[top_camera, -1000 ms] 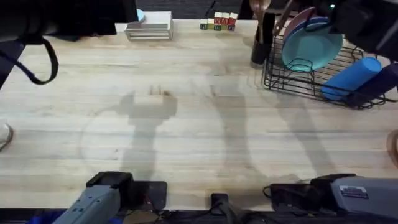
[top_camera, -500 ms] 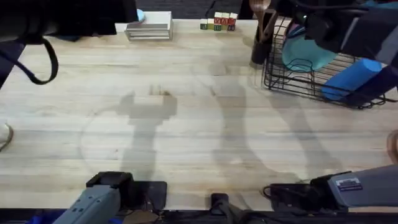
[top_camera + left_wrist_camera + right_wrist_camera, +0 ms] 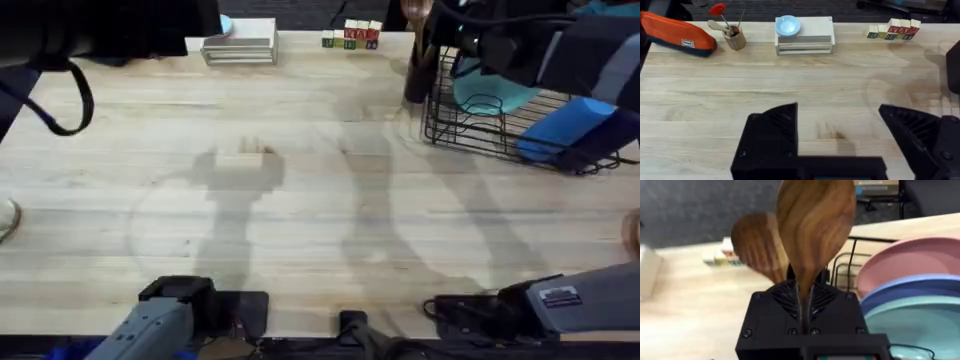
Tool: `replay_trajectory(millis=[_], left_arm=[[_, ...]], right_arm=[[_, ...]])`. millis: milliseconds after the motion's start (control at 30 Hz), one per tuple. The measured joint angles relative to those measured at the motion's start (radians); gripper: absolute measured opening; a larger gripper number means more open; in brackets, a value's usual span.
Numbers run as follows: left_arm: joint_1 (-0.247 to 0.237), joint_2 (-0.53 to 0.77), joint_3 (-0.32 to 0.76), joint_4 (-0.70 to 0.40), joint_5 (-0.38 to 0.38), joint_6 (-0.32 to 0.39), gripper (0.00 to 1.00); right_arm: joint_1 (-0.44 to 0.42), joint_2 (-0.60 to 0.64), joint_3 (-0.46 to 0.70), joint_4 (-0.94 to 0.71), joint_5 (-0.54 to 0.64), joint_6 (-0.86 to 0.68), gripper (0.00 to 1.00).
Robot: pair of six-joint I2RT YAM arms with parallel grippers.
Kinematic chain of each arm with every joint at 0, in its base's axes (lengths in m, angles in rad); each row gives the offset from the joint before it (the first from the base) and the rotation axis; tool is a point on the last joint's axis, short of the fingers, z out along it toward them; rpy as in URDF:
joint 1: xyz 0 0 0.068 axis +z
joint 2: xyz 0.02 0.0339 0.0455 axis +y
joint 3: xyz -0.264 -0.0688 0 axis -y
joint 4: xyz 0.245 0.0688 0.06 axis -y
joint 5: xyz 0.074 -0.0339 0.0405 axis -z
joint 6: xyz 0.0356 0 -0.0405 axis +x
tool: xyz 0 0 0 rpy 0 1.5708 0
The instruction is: Pick up the spoon on the table one by one and put them onto the rack
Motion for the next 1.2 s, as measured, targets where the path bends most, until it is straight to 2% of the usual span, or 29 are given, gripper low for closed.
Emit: replay_trajectory(millis=[267, 333, 433, 500, 533, 567, 700, 833, 867, 933, 1067, 1100, 1200], left_arm=[[0.0, 0.0, 0.0, 0.0, 0.0, 0.0, 0.993], [0.0, 0.0, 0.0, 0.0, 0.0, 0.0, 0.993], [0.0, 0.0, 0.0, 0.0, 0.0, 0.0, 0.993], [0.0, 0.0, 0.0, 0.0, 0.0, 0.0, 0.993], [0.0, 0.0, 0.0, 0.0, 0.0, 0.0, 0.993], [0.0, 0.0, 0.0, 0.0, 0.0, 0.0, 0.993], [0.0, 0.0, 0.0, 0.0, 0.0, 0.0, 0.993], [0.0, 0.0, 0.0, 0.0, 0.0, 0.0, 0.993], [0.0, 0.0, 0.0, 0.0, 0.0, 0.0, 0.993], [0.0, 0.0, 0.0, 0.0, 0.0, 0.0, 0.994], [0.0, 0.0, 0.0, 0.0, 0.0, 0.0, 0.993], [0.0, 0.0, 0.0, 0.0, 0.0, 0.0, 0.993], [0.0, 0.0, 0.0, 0.0, 0.0, 0.0, 0.993]], right_arm=[[0.043, 0.0, 0.008, -0.112, 0.003, -0.065, 0.043], [0.043, -0.001, 0.017, -0.136, 0.003, -0.066, 0.128], [0.049, -0.003, 0.019, -0.184, 0.002, -0.068, 0.177], [0.056, -0.006, 0.019, -0.201, 0.002, -0.068, 0.314], [0.059, -0.012, 0.019, -0.211, 0.002, -0.069, 0.454], [0.061, -0.019, 0.019, -0.224, 0.002, -0.072, 0.545], [0.072, -0.085, 0.019, -0.295, 0.002, -0.071, 0.628], [0.077, -0.185, 0.019, -0.389, 0.002, -0.072, 0.966], [0.077, -0.215, 0.019, -0.425, 0.002, -0.072, 0.988], [0.077, -0.388, 0.019, -0.618, 0.001, -0.072, 0.996], [0.077, -0.485, 0.019, -0.72, 0.001, -0.072, 0.996], [0.077, -0.541, 0.019, -0.797, 0.001, -0.072, 0.997], [0.077, -0.579, 0.019, -0.855, 0.001, -0.072, 0.997]])
